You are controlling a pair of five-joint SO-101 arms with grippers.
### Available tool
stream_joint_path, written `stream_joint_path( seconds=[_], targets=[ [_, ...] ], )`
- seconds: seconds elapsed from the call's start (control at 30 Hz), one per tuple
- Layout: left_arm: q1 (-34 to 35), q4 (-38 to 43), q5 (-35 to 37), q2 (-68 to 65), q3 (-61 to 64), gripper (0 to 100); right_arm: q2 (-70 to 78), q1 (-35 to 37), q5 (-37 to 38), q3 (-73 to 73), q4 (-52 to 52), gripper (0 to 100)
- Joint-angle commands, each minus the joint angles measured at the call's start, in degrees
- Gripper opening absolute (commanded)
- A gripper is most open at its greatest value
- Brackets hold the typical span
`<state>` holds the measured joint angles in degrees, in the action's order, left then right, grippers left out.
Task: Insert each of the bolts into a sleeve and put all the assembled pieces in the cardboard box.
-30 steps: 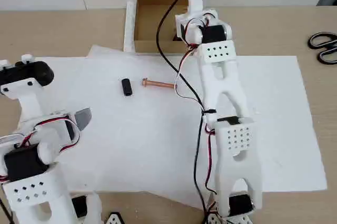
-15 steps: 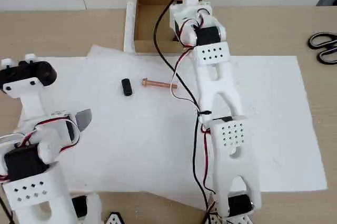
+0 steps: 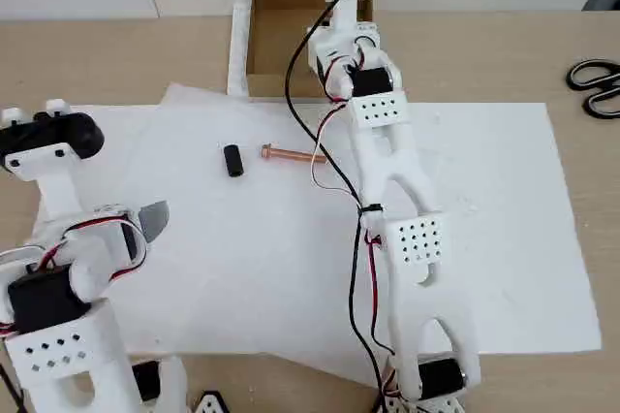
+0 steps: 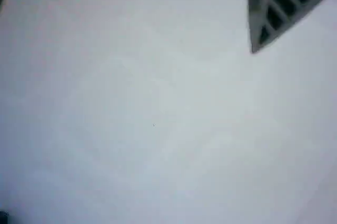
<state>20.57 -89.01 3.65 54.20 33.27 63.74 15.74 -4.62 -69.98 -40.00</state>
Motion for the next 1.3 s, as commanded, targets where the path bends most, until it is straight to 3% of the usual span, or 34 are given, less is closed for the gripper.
stream_joint_path(
  seconds=[0.0, 0.33, 0.6, 0.97, 1.27],
  targets=[
    [0.4, -0.1, -0.2, 0.8, 0.0, 30, -0.9, -0.1, -0.4, -2.5, 1.6, 24.4],
    [0.4, -0.1, -0.2, 0.7, 0.0, 30, -1.6, -1.9, -0.5, -5.1, -0.3, 24.2],
    [0.3, -0.1, -0.2, 0.7, 0.0, 30, -3.9, -0.5, -0.6, -25.9, -24.0, 24.2],
    [0.2, -0.2, -0.2, 0.8, 0.0, 30, -18.1, 3.4, -0.3, -26.3, -56.6, 24.2],
    [0.2, -0.3, -0.2, 0.8, 0.0, 30, -28.1, 2.5, -0.3, -25.8, -60.3, 24.2]
  ],
)
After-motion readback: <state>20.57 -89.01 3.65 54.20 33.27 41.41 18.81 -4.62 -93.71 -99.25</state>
